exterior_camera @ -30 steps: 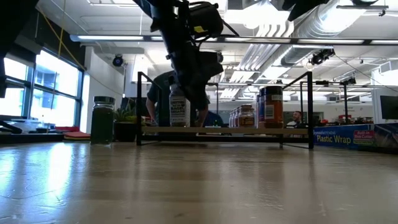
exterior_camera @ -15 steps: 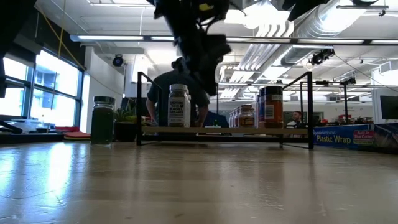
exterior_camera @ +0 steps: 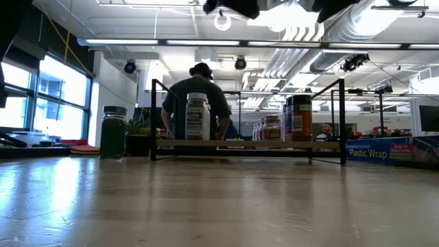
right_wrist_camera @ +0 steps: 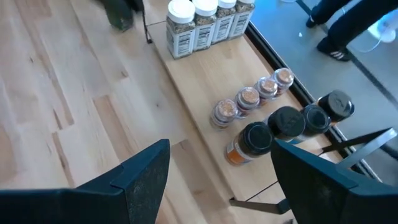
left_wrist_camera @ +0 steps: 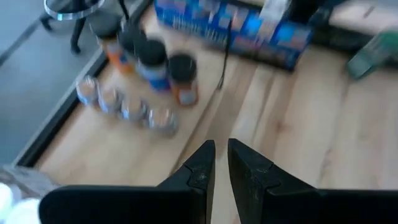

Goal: Shelf spices
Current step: Put the green seasoning bottle on the shelf

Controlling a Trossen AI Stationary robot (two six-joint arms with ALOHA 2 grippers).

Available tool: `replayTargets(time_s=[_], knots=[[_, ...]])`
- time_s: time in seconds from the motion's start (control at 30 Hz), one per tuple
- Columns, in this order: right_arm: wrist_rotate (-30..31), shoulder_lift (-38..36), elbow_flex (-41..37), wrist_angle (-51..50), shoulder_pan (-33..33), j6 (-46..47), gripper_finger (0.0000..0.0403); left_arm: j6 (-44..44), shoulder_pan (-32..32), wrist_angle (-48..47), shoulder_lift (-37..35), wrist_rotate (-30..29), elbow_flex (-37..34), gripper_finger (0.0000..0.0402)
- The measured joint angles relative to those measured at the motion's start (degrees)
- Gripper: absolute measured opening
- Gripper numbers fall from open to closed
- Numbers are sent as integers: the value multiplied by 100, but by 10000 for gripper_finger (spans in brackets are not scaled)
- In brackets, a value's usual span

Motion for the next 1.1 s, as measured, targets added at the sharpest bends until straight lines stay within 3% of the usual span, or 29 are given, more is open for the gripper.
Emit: replayTargets(time_s=[0.17,0.3,0.5,0.67,0.8,1.1], knots=[[-7,0,0,50,0,-507,275,-93,-42,-373,-2,3,881,39],[4,0,0,283,-10,-860,275,-580,-87,-1360,-2,34,1380,39],[6,0,1,706,-95,-929,275,-1661,-311,-3573,-2,1067,1638,39],[-255,-8,2,566,-180,-1017,275,-1866,-708,-3282,-265,1195,1040,39],[-940,-102,2,299,-127,-1037,275,-2453,-902,-3425,-468,692,380,39],[-2672,-188,2,-23,952,-846,275,-3261,-1113,-3392,-635,585,-823,39]])
